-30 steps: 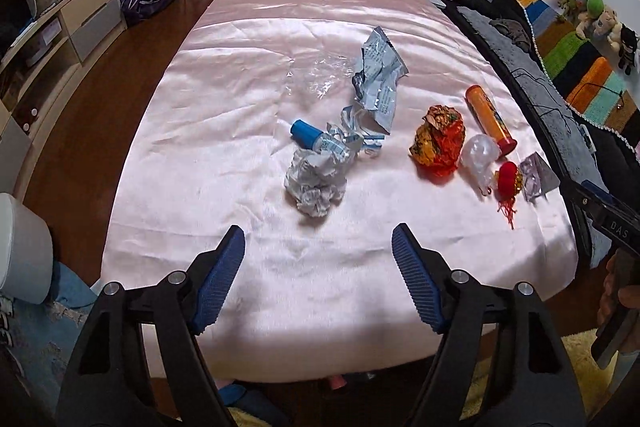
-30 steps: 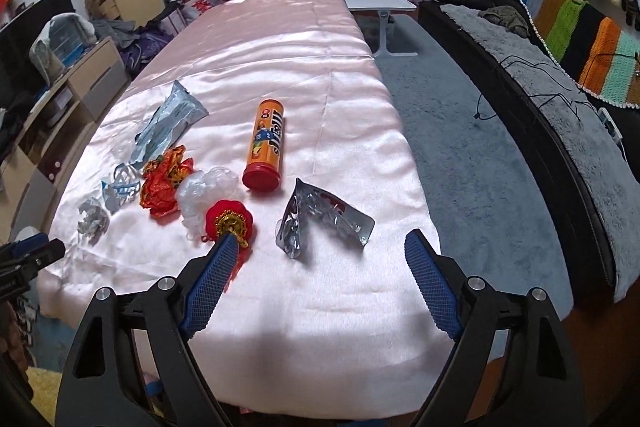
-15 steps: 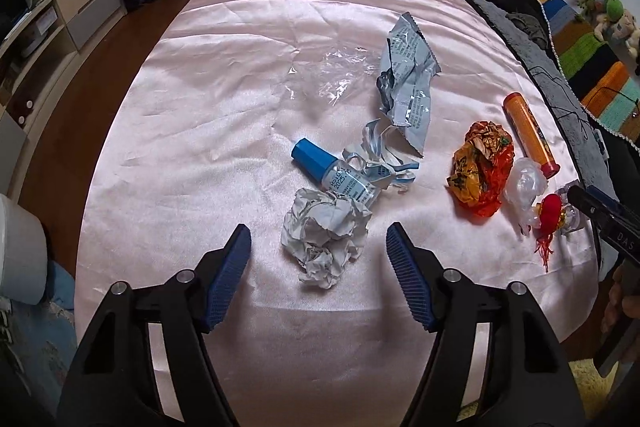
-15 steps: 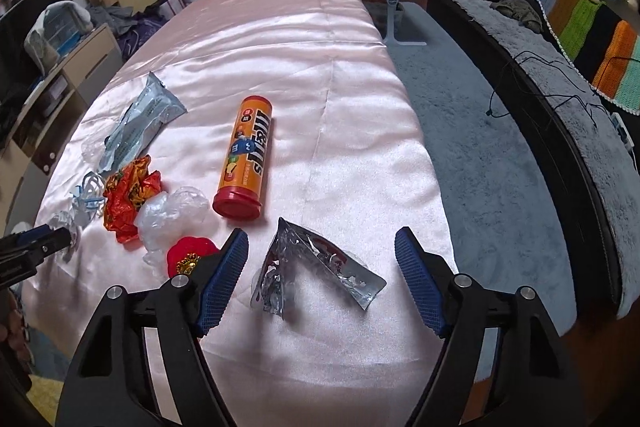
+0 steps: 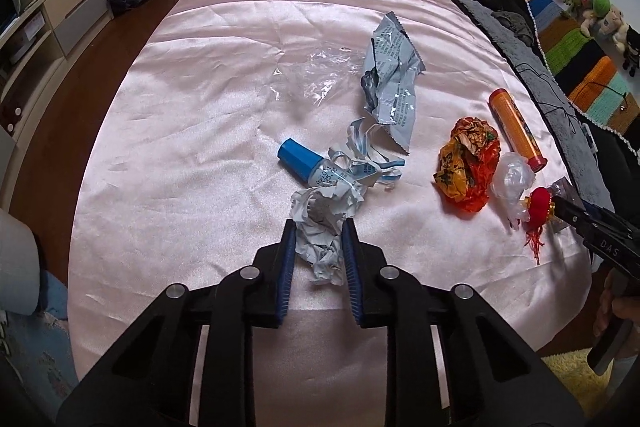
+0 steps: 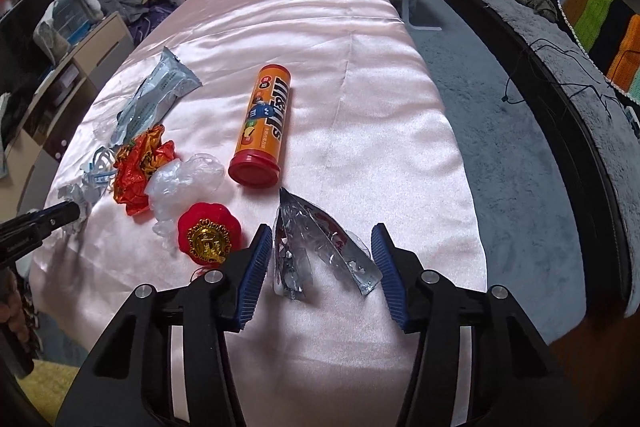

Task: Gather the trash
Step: 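Grasp the silver blister pack with the right tool while the left tool grasps crumpled foil, then lower the blister pack and foil into the black bin and open both tools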

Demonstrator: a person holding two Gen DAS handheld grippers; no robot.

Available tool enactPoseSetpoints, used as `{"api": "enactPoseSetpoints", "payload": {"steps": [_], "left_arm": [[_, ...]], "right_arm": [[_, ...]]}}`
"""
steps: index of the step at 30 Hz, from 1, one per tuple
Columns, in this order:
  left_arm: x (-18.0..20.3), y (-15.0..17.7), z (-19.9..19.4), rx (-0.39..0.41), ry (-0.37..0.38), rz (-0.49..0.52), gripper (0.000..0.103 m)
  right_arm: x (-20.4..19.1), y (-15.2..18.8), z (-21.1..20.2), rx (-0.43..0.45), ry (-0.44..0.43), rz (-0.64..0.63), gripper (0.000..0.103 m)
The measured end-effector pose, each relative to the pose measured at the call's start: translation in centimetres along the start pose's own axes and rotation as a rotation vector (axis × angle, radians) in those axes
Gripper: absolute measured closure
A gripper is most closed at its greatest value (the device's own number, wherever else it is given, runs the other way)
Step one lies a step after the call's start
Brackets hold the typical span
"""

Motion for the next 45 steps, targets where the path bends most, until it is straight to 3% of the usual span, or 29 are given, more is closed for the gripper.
{"api": "enactPoseSetpoints", "payload": {"steps": [10, 22, 31, 38, 45], "left_arm": [[2.0, 3.3, -4.4, 0.046, 0.036, 0.035, 0.09], [4.2, 11.0, -9.0, 0.09, 0.075, 0.07, 0.089], [5.0, 16.9, -7.8, 0.042, 0.108, 0.1, 0.089], [5.2, 21.2, -4.1, -0.048, 0.108, 0.118, 0.089], [5.5, 23.8, -1.0, -0.129, 0.114, 0.123, 0.089]], "right_arm": [[-1.4, 1.9, -5.4, 0.081, -0.035, 0.004, 0.052], [-6.1, 8.5, -8.8, 0.084, -0.085, -0.045, 0.05], [-8.6, 14.2, -7.4, 0.014, -0.111, -0.101, 0.049], [-9.6, 17.5, -4.9, -0.068, -0.094, -0.12, 0.049], [-10.2, 20.1, -1.5, -0.169, -0.132, -0.08, 0.049]]}}
Point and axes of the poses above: each gripper's, at about its wrist camera, not at the fingertips, and z roughly the way its jaws point, x to its right, y to its underside, the point moved 7 cm from there along z, roughly the way its jaws point, and after that the axes turned 11 degrees about -x, right-handed, at the moved point
